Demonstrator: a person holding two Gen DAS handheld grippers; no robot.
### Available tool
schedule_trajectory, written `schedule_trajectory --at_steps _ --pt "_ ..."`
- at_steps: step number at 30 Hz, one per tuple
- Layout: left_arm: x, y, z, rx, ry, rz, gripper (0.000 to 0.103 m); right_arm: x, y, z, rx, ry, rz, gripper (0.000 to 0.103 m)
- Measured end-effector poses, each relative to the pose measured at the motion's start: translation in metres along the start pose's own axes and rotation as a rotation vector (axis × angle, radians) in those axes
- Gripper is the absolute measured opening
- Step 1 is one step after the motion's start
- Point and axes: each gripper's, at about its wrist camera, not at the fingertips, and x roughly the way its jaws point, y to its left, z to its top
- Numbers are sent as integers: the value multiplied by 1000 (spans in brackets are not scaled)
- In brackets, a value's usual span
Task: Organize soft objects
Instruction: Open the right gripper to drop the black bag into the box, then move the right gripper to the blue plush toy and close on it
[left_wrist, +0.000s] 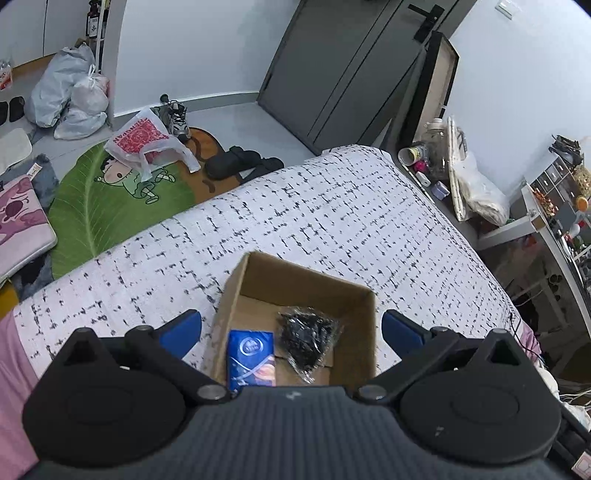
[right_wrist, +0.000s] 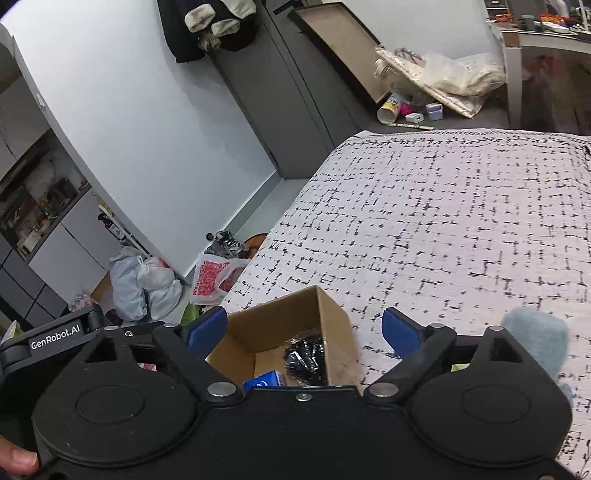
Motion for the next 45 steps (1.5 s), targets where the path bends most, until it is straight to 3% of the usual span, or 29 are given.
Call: schedule_trajectory --at_steps 13,18,37,41,45 --pt "-7 -31 -29 67 17 52 103 -40 -44 -4 33 -28 -6 97" --pt "-9 -49 -42 94 13 34 103 -55 -65 -7 18 -19 -4 103" --pt "-16 -122 -85 157 -14 -15 103 -104 -151 -11 67 24 1 102" --pt "-11 -133 -94 172 -8 -25 102 -105 -164 -13 80 29 -1 96" --pt "-5 -142 -101 182 -3 -46 100 -103 -179 -16 109 35 -11 80"
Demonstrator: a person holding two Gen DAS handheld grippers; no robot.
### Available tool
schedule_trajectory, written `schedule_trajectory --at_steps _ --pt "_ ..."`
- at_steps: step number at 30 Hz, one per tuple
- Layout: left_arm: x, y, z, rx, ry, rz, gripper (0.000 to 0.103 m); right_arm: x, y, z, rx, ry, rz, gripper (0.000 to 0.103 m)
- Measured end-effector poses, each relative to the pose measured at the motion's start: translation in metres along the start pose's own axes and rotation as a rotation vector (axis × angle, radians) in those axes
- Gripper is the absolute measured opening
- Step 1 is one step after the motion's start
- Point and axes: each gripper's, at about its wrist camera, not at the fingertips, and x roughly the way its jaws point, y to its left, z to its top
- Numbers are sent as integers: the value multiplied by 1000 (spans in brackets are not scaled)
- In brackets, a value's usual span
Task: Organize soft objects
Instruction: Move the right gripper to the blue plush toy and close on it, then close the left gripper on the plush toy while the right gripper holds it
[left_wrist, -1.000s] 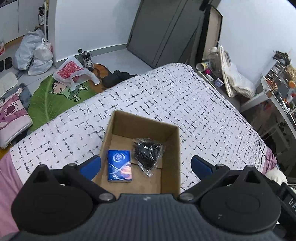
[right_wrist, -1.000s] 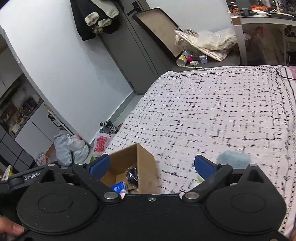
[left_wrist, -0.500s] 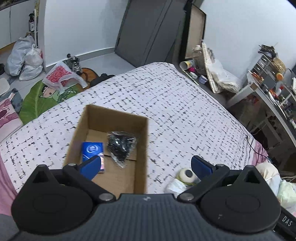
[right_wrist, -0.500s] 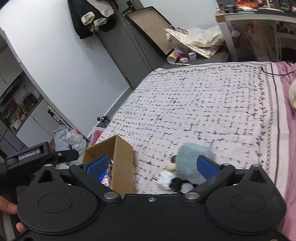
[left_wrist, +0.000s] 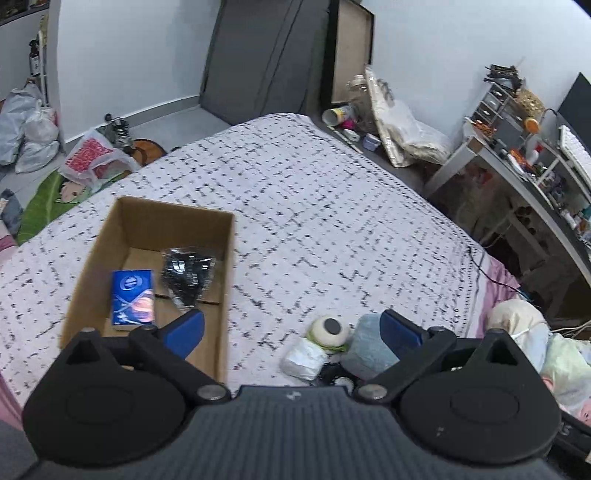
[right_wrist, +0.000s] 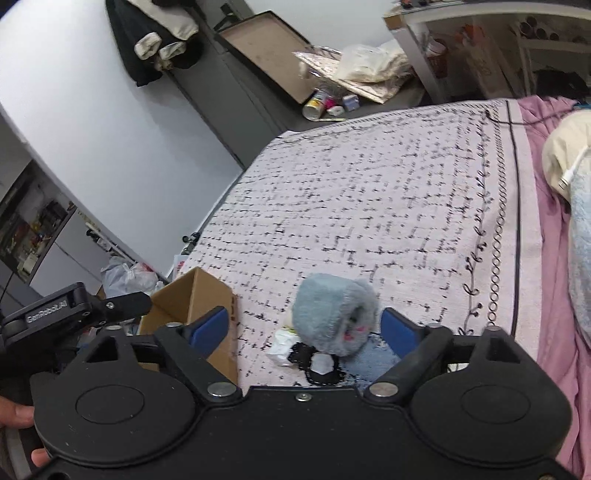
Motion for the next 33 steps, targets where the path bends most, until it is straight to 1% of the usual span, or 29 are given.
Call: schedule_trajectory --at_steps 1,3,4,6,7,9,10,12,14,16,19,20,23,27,30,33 --pt "2 -3 -1 1 2 -7 100 1 -4 -1 11 2 -3 77" --pt "5 -9 -3 9 4 -14 100 4 -11 -2 39 5 -9 67" --pt "7 -11 -4 15 7 -18 100 7 -16 -4 57 7 -11 65" --pt "10 -19 -8 39 12 -30 100 12 -24 -8 90 12 -13 57" --pt "12 -23 -9 58 13 -40 99 16 -28 -11 110 18 -14 55" --pt "15 -36 -13 113 11 -57 98 23 -37 -16 152 36 -19 46" --pt "17 -41 -16 139 7 -58 94 26 -42 -17 179 46 -22 45" --pt "23 -53 -20 188 6 -56 90 30 -52 -18 246 57 -1 39" --pt "30 -60 -24 203 17 -69 85 33 -59 -20 280 55 -3 39" --pt "39 -66 -28 210 37 -91 77 36 -63 -22 304 53 3 39" --pt "53 -74 -32 211 74 -101 67 44 -72 -24 369 70 54 39" --pt "57 -76 -34 207 84 -109 66 46 -73 -25 383 71 61 39" --pt "69 -82 -37 218 94 -123 62 51 -78 -26 394 70 38 37" --pt "85 -84 -41 203 128 -149 53 58 -86 -28 428 84 42 36" --pt "93 -89 -43 215 133 -168 52 63 -91 -28 450 94 44 36" --pt "105 -90 -45 200 154 -183 53 69 -94 -27 458 102 45 36"
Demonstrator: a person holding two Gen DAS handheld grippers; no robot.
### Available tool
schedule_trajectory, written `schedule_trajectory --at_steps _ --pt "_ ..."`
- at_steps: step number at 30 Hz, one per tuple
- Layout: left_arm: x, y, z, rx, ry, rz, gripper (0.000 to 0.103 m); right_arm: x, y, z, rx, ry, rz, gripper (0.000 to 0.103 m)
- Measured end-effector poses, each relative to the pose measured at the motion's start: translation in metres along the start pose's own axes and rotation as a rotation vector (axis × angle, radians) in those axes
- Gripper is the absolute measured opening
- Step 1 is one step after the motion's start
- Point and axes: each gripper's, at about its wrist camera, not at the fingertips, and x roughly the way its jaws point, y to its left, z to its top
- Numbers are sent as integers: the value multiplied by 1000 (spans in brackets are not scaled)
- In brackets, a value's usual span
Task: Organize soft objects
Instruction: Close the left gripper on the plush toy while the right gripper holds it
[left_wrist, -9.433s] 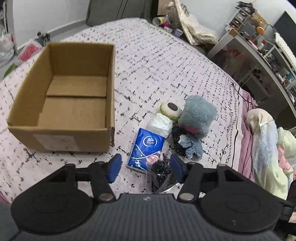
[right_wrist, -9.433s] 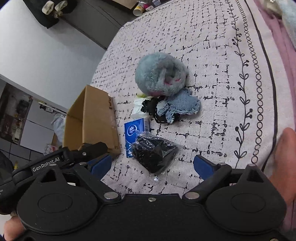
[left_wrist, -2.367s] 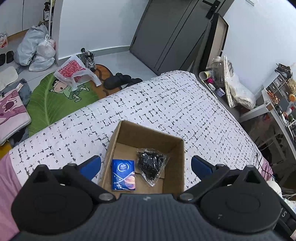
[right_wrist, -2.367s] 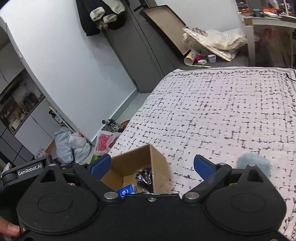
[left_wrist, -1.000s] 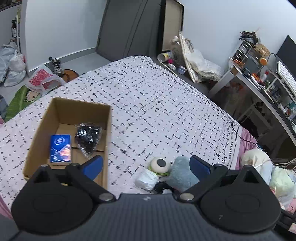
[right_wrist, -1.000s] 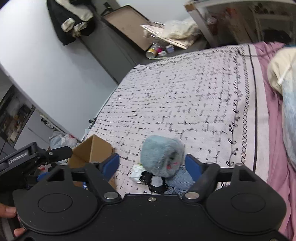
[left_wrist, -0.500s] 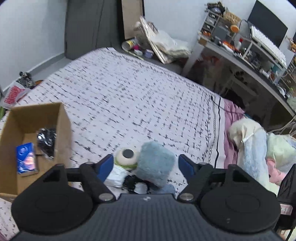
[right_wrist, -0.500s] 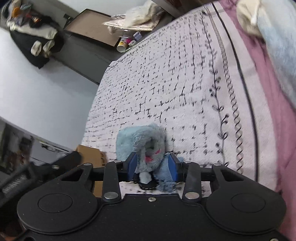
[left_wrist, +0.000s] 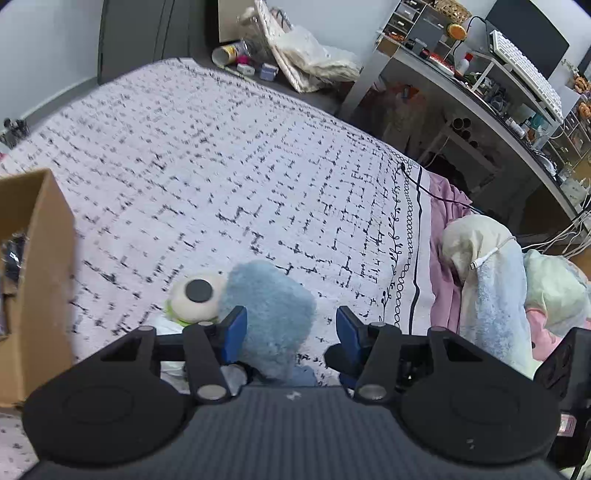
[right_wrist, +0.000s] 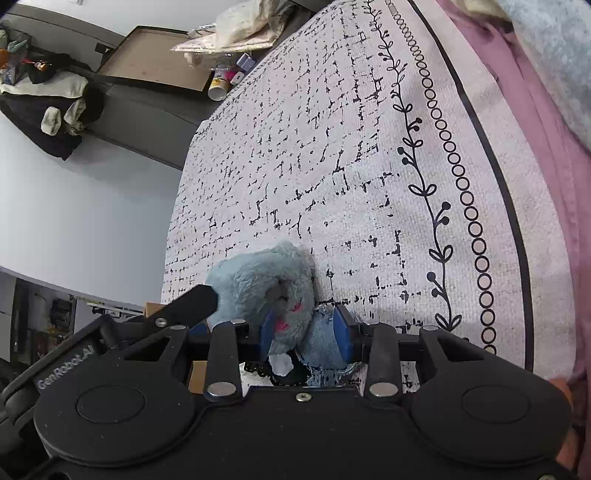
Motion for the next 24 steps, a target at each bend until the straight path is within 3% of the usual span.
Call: schedule_trajectory --at_steps 12,15,24 --pt "25 13 5 66 3 103 57 20 2 7 11 16 8 36" --pt "29 24 6 28 7 104 56 25 3 7 16 18 25 36" --pt "25 51 7 -97 6 58 40 43 15 6 1 33 56 36"
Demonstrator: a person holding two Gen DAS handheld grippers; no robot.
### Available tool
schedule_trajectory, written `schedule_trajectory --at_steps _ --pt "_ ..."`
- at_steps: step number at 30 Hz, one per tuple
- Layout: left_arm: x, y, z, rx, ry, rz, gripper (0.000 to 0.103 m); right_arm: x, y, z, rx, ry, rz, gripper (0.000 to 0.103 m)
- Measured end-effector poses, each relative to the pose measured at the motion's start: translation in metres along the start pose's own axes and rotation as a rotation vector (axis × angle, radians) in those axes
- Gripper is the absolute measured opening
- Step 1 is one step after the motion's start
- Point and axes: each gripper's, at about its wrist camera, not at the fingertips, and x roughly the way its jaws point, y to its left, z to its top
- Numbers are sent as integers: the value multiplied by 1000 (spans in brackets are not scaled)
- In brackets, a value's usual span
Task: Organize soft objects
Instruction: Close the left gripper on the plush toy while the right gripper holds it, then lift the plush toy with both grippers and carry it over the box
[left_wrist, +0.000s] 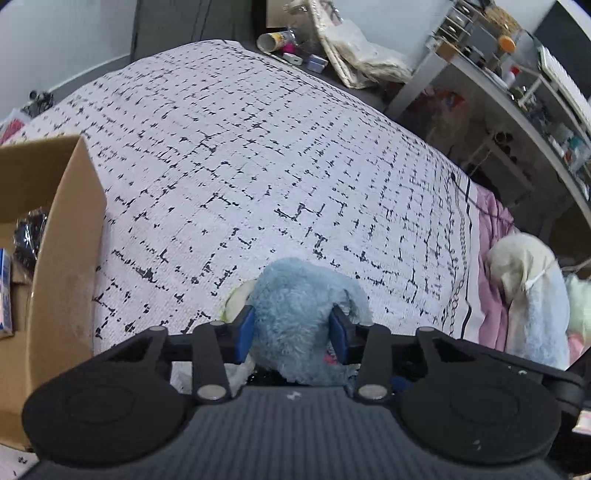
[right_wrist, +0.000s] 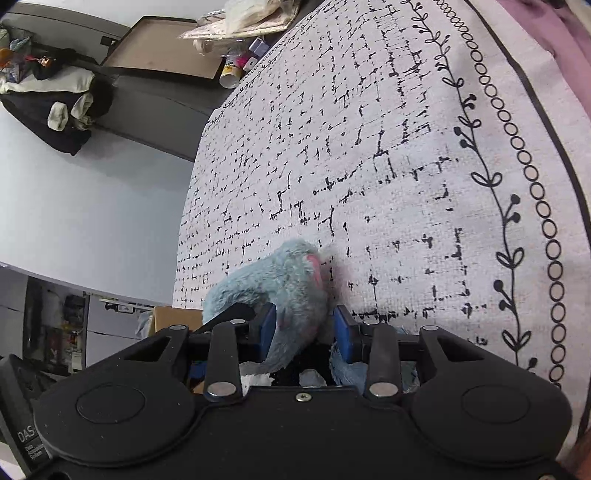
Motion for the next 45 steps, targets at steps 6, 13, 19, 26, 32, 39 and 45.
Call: schedule_trajectory --at_steps 6,13,19,26,32,39,45 --pt "-1 9 1 -56 14 -33 36 12 3 -1 -5 21 5 36" --pt "-7 18 2 -106 30 -53 34 9 13 -8 -73 11 4 23" --pt "-25 15 4 -90 27 -59 34 -5 28 -15 -123 -8 1 22" --pt "-52 14 3 -78 2 -84 34 -27 45 -23 -149 -30 16 22" --pt "-74 16 3 -69 -21 -93 34 -39 62 -36 -191 -54 20 22" --pt "-95 23 4 -79 -43 -105 34 -47 84 -47 -231 -71 14 22" --pt "-112 32 6 -92 -75 -119 34 -51 103 -55 -263 -85 16 22"
